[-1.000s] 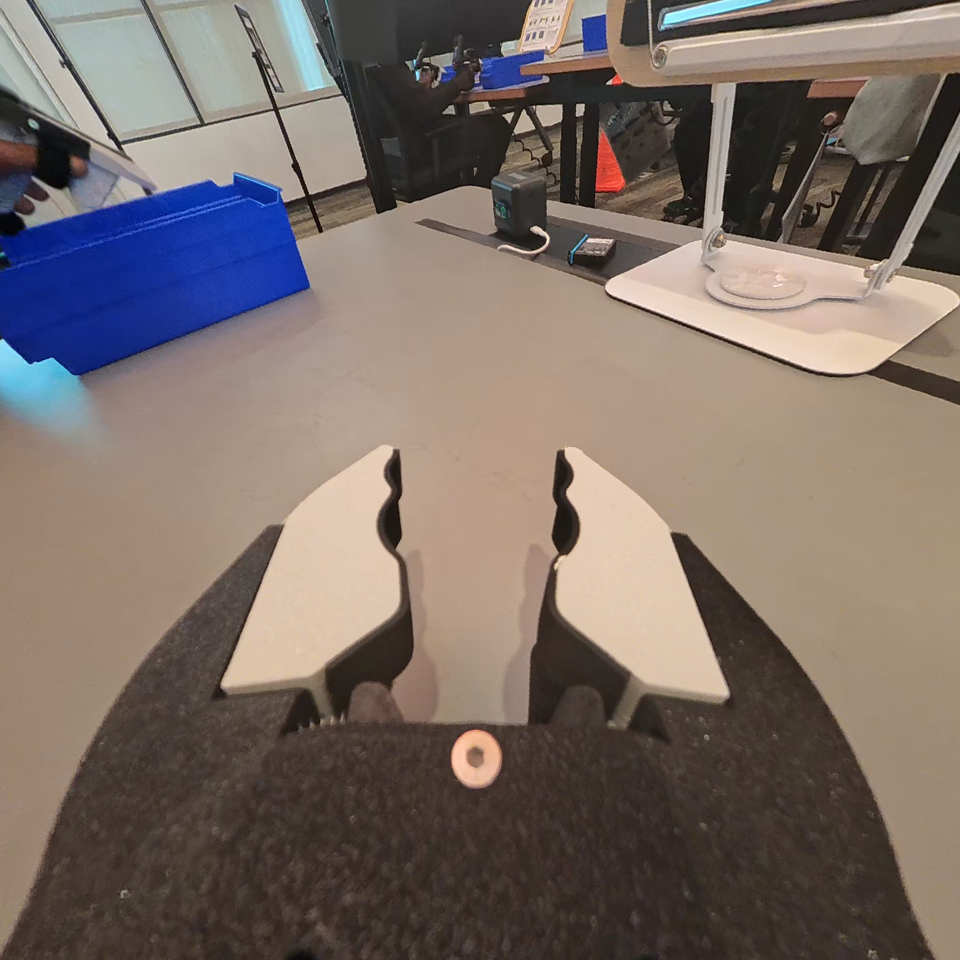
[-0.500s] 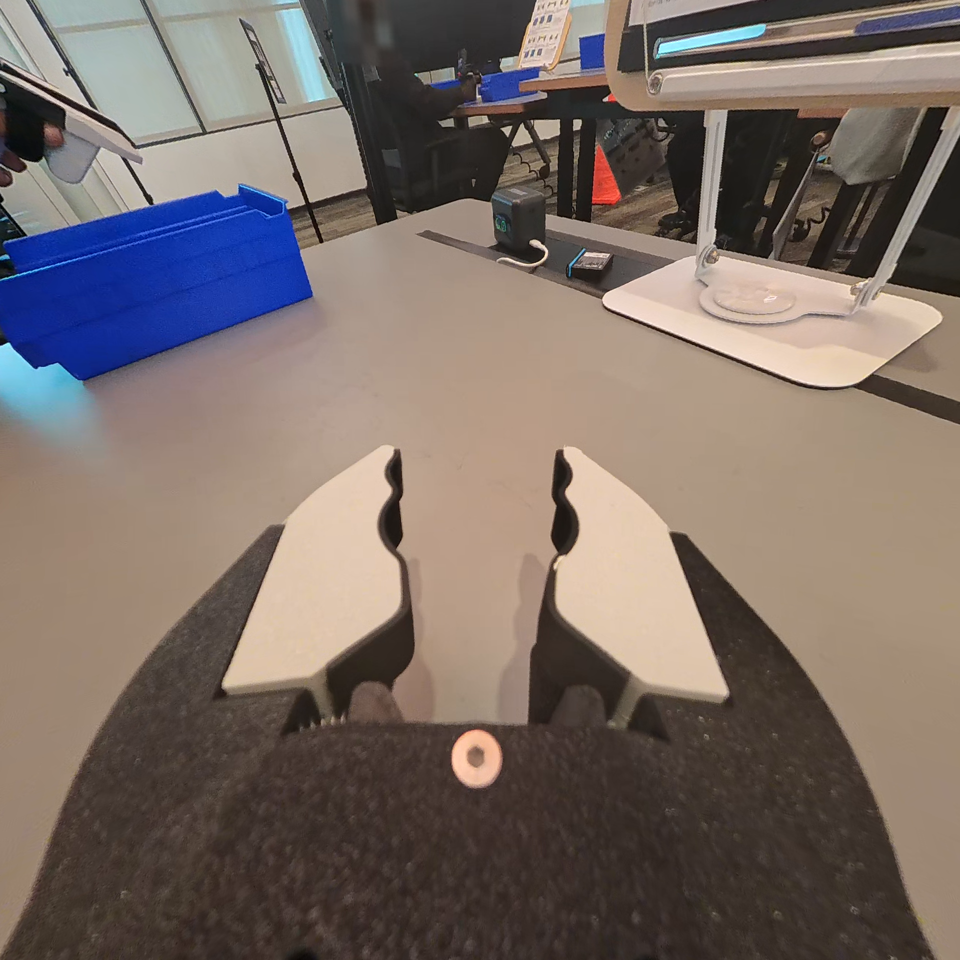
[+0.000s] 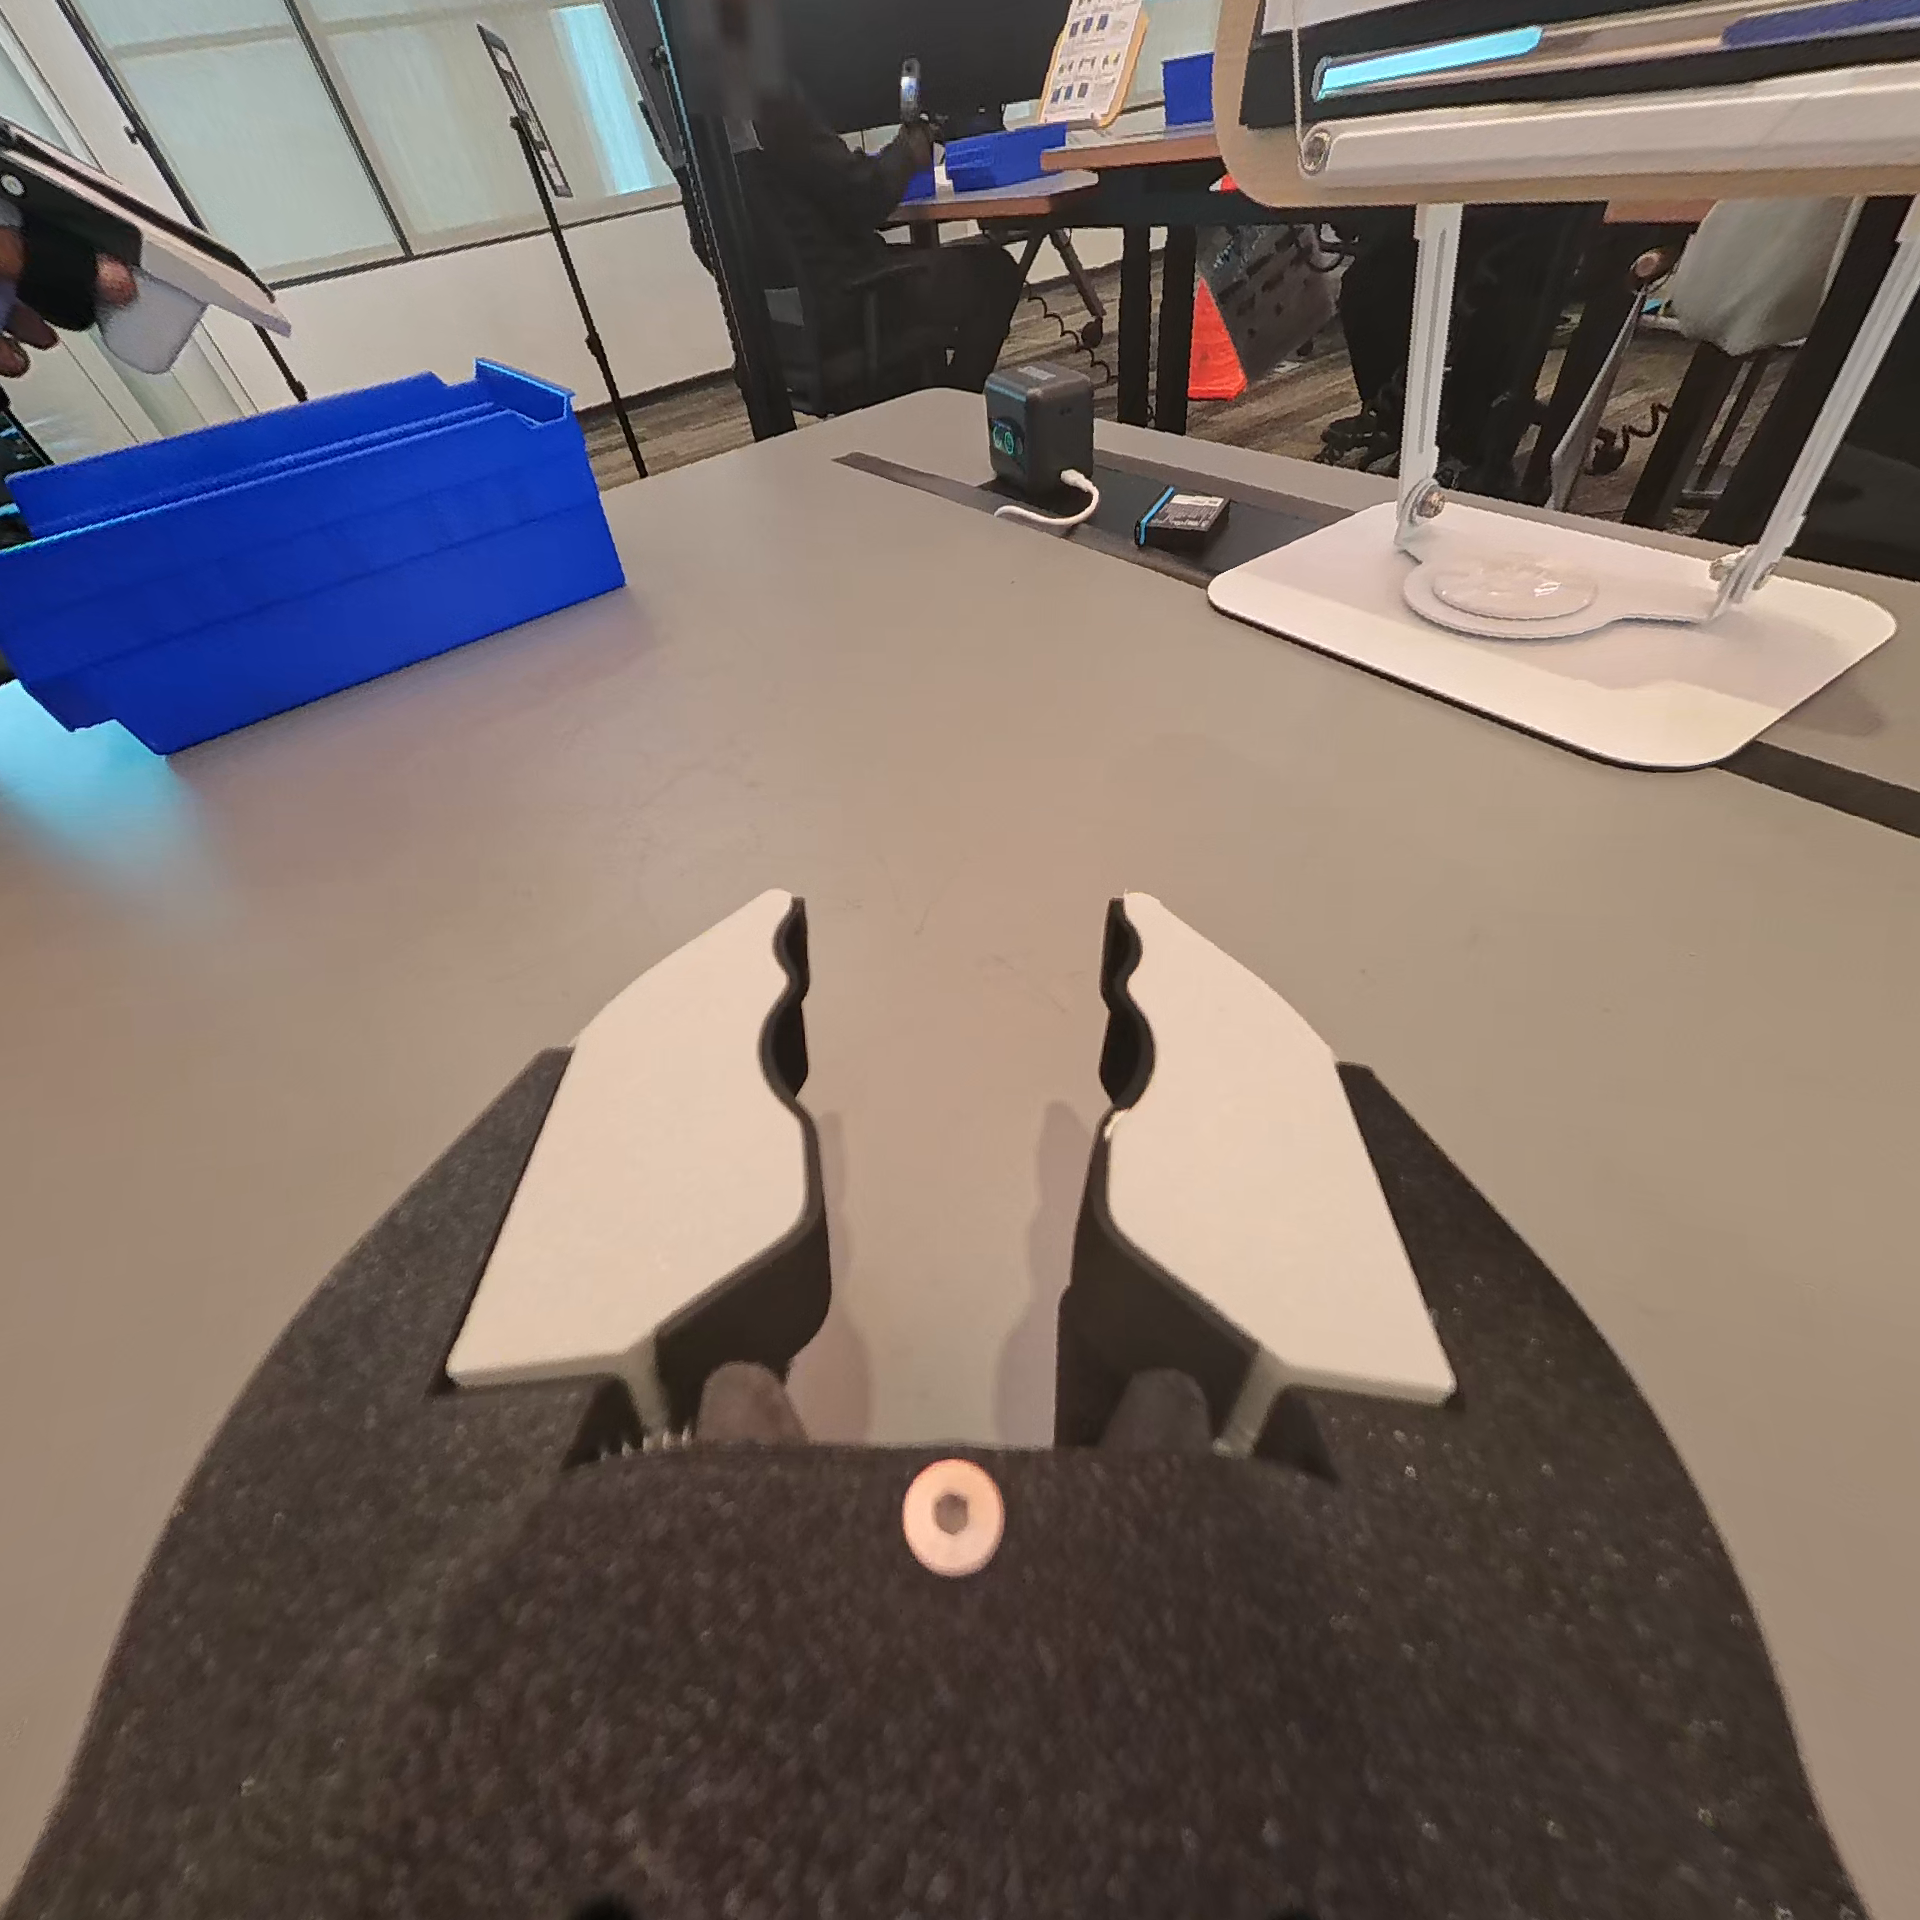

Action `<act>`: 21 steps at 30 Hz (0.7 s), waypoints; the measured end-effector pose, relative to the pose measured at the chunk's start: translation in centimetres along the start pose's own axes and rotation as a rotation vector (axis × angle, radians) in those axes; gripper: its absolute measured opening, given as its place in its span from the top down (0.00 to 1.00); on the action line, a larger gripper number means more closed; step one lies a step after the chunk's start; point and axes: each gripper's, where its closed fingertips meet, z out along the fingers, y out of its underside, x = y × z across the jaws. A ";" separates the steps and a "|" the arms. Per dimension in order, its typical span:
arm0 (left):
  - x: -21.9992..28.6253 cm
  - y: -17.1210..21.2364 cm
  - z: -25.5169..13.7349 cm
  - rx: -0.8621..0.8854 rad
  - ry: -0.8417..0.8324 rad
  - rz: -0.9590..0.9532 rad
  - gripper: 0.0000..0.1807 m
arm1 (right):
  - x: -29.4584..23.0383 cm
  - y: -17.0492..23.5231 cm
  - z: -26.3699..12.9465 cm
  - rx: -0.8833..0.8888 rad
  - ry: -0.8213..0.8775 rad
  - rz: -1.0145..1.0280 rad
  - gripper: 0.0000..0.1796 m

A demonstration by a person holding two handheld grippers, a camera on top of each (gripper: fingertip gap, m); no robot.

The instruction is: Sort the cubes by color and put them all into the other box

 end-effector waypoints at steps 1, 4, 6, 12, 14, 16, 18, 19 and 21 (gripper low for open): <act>0.0 0.1 0.1 -0.004 0.002 0.001 0.69 | 0.0 0.0 0.0 -0.001 0.000 0.000 0.70; 0.1 0.4 0.4 -0.015 0.006 0.002 0.69 | 0.0 0.1 0.0 -0.003 -0.001 0.003 0.70; 0.1 0.4 0.5 -0.016 0.007 0.002 0.69 | 0.0 0.1 0.1 -0.004 -0.002 0.005 0.70; 0.2 0.5 0.7 -0.022 0.010 0.007 0.69 | 0.0 0.2 0.1 -0.009 -0.006 0.004 0.71; 0.2 0.5 0.7 -0.023 0.010 0.009 0.69 | 0.0 0.2 0.1 -0.009 -0.007 0.005 0.71; 0.3 0.6 0.7 -0.025 0.012 0.010 0.69 | -0.1 0.2 0.2 -0.009 -0.008 0.005 0.71; 0.3 0.6 0.7 -0.030 0.011 0.018 0.69 | -0.1 0.3 0.2 -0.010 -0.008 0.004 0.71; 0.3 0.6 0.6 -0.028 0.009 0.023 0.69 | -0.1 0.4 0.3 -0.015 -0.009 0.005 0.71; 0.4 0.6 0.6 -0.023 0.011 0.022 0.69 | -0.1 0.4 0.3 -0.017 -0.010 0.005 0.71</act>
